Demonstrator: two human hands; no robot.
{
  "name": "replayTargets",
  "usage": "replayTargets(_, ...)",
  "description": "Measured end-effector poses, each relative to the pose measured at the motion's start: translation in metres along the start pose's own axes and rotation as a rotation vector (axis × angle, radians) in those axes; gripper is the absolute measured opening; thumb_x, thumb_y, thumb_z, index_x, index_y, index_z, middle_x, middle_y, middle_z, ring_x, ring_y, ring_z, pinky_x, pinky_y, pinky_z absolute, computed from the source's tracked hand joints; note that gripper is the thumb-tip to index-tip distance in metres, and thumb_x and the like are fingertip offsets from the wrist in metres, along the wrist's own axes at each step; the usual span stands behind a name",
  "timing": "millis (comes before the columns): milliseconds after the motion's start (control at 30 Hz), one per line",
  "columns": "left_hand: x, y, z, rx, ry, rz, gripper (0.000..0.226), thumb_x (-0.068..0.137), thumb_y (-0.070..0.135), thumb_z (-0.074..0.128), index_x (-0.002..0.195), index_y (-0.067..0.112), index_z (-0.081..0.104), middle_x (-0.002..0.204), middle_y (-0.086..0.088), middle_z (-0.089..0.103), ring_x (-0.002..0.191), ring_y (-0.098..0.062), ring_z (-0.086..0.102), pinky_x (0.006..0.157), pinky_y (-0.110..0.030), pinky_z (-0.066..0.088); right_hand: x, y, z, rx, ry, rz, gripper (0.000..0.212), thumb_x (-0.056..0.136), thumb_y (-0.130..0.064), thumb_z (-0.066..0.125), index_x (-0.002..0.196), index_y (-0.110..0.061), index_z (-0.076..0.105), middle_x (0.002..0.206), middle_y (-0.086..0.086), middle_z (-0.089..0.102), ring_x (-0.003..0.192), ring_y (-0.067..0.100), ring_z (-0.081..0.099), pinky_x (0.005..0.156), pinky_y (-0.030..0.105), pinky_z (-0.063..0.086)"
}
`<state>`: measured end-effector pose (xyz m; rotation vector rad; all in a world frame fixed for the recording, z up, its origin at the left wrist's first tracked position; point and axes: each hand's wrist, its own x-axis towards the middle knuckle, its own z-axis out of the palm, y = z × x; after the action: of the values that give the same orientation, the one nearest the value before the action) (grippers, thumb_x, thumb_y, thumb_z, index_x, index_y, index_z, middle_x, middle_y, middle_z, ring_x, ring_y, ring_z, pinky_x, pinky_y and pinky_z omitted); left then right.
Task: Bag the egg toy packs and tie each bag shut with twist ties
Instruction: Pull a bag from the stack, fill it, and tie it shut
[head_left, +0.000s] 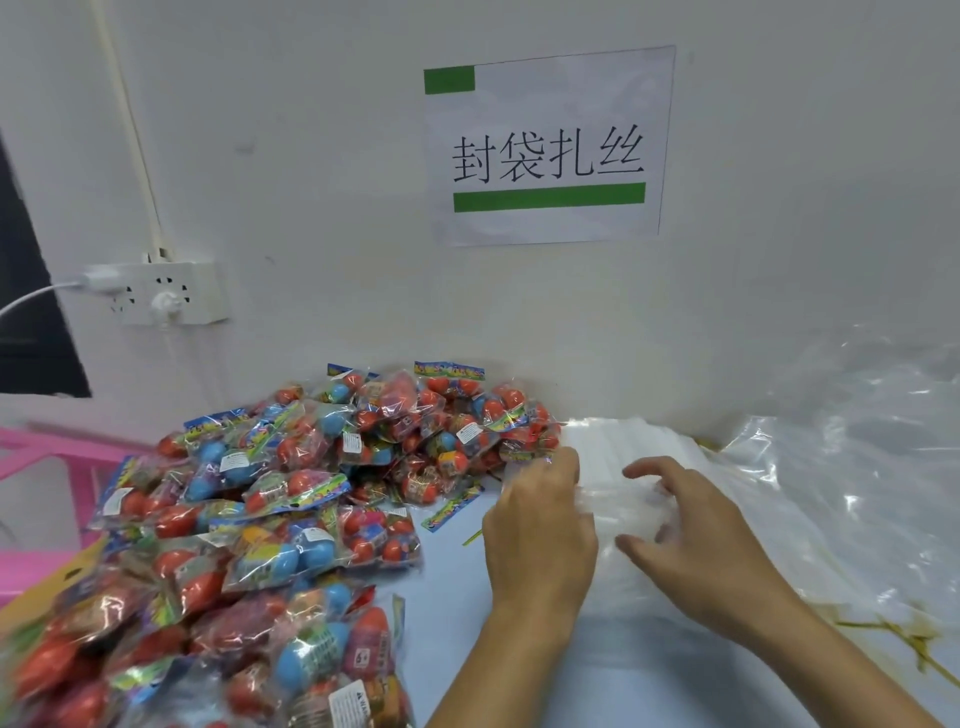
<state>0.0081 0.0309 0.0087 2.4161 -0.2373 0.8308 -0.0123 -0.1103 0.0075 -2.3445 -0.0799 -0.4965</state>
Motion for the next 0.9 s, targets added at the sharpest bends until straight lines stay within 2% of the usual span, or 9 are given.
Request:
replayTargets(167,0.005,-0.012,-0.001,-0.176,0.095,-0.211,0.026,0.078,-0.007,0.048,0.084,0.018,0.049,0.077,0.001,0.056,0.071,-0.023,0.055,0.051,-0.031,0.037,0.007,0.012,-0.012,0.002,0.119,0.179,0.051,0.077,0.002,0.062,0.106,-0.039,0.059,0.097,-0.007,0.054,0.083,0.017,0.055,0.075,0.035,0.045)
replayTargets(267,0.007,-0.014,0.003,-0.288,-0.005,-0.239,0.027,0.078,-0.006,0.052,0.085,0.020,0.053,0.077,0.003,0.055,0.070,-0.020,0.052,0.056,-0.038,0.046,0.011,0.015,-0.018,0.044,0.213,0.227,0.045,0.075,0.004,0.058,0.095,-0.036,0.065,0.094,-0.004,0.057,0.081,0.020,0.056,0.072,0.038,0.047)
replayTargets(333,0.007,-0.013,0.006,-0.410,-0.166,-0.239,0.030,0.080,0.006,0.070,0.092,0.027,0.052,0.085,0.006,0.056,0.073,-0.015,0.052,0.061,-0.038,0.049,0.012,0.018,-0.025,0.074,0.282,0.282,0.041,0.074,0.005,0.056,0.091,-0.030,0.068,0.090,0.000,0.061,0.077,0.017,0.056,0.069,0.036,0.043)
replayTargets(467,0.010,-0.017,0.002,-0.591,-0.450,-0.374,0.072,0.063,0.048,0.090,0.116,0.035,0.043,0.108,0.008,0.052,0.092,-0.006,0.055,0.062,-0.018,0.042,0.015,0.030,-0.048,0.111,0.489,0.416,0.035,0.072,0.005,0.059,0.095,-0.021,0.067,0.072,0.003,0.058,0.073,0.025,0.054,0.071,0.036,0.040)
replayTargets(533,0.011,-0.018,0.000,-0.676,-0.491,-0.432,0.068,0.064,0.055,0.086,0.117,0.035,0.048,0.111,0.009,0.054,0.094,-0.005,0.057,0.062,-0.019,0.042,0.016,0.037,-0.057,0.118,0.566,0.474,0.037,0.072,0.005,0.060,0.101,-0.019,0.064,0.075,0.008,0.059,0.074,0.029,0.054,0.072,0.038,0.042)
replayTargets(600,0.013,-0.019,0.001,-0.687,-0.380,-0.451,0.047,0.076,0.054,0.078,0.110,0.029,0.056,0.110,0.006,0.059,0.092,-0.007,0.059,0.063,-0.020,0.043,0.017,0.042,-0.061,0.127,0.554,0.514,0.045,0.073,0.003,0.062,0.111,-0.021,0.060,0.101,0.016,0.062,0.087,0.034,0.056,0.080,0.045,0.048)
replayTargets(733,0.017,-0.030,0.001,-0.466,-0.189,-0.439,0.017,0.094,0.033,0.063,0.106,0.021,0.057,0.118,-0.003,0.057,0.101,-0.017,0.054,0.077,-0.029,0.045,0.016,0.035,-0.052,0.129,0.245,0.385,0.076,0.071,0.005,0.068,0.137,-0.029,0.051,0.133,0.017,0.045,0.099,0.030,0.055,0.081,0.037,0.049)
replayTargets(800,0.018,-0.040,-0.004,-0.061,-0.212,-0.427,0.024,0.096,0.031,0.053,0.118,0.021,0.053,0.131,-0.007,0.049,0.121,-0.026,0.043,0.096,-0.036,0.041,0.012,0.028,-0.046,0.051,0.080,0.234,0.085,0.069,0.002,0.070,0.138,-0.040,0.045,0.138,0.007,0.041,0.108,0.021,0.050,0.091,0.036,0.048)
replayTargets(900,0.018,-0.054,-0.015,0.445,-0.313,-0.497,0.051,0.092,0.028,0.050,0.141,0.020,0.038,0.153,-0.019,0.028,0.142,-0.042,0.019,0.115,-0.048,0.026,0.008,0.024,-0.045,0.001,-0.157,0.044,0.080,0.073,0.001,0.069,0.125,-0.056,0.044,0.141,-0.009,0.038,0.116,0.002,0.038,0.087,0.007,0.035)
